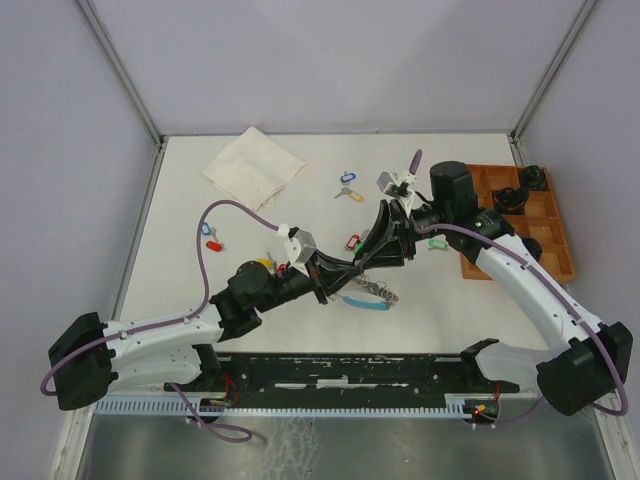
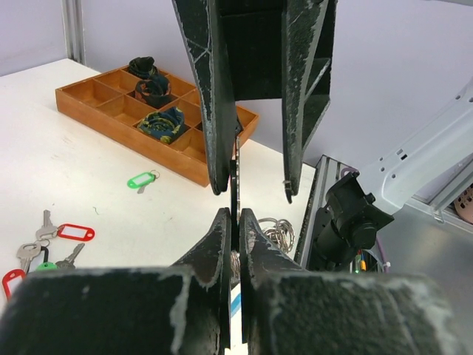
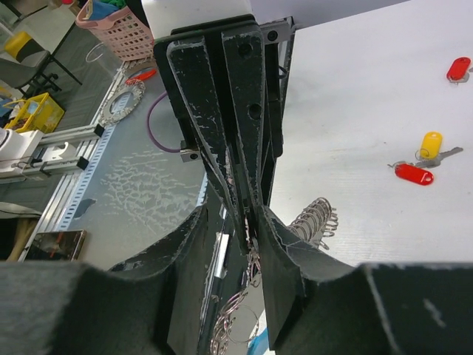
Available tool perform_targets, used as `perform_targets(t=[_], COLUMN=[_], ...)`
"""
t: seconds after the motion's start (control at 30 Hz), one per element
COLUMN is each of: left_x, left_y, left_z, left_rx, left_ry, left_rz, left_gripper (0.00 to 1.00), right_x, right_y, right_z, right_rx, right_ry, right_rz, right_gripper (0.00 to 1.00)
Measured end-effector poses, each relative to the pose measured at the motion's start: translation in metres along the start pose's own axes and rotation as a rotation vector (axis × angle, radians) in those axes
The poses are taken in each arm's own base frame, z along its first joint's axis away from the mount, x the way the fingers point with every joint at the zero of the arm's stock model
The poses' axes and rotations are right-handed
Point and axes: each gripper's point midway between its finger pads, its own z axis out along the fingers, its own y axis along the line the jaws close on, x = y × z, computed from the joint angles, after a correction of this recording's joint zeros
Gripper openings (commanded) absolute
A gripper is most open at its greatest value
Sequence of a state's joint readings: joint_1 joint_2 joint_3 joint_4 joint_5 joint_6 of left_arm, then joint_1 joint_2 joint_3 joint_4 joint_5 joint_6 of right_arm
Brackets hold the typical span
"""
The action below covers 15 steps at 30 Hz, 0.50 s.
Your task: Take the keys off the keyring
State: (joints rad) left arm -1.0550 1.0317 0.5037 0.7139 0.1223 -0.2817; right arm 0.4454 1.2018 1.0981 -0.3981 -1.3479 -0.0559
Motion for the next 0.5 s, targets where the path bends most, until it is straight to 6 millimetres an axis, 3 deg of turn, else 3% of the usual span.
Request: perform_targets(t=[0.23,0.43,0.5], left_x=[-0.0024,-0.006,-0.0064], left_y=[-0.0006,-0.0016,-0.002], left_z=[0.0004,0.0009,0.001], left_rx=[0.002,0.007,0.008], left_ry=[-0.01,-0.024,-0.026], left_rz=[0.001,0.003,0.002], left_gripper=[0.03,0.03,0.03], right_x=[0.0046,0.0031,0.0025], right_y=[-0.004,-0.0056,-0.0078], right_z=[0.0032,0.0039,0.0041], right_rx=[0.002,0.007,0.012], right_ry=[0.004,0.002,0.001], right_rz=[0.031,0.019,0.009], right_gripper=[0.37,0.05,0.01])
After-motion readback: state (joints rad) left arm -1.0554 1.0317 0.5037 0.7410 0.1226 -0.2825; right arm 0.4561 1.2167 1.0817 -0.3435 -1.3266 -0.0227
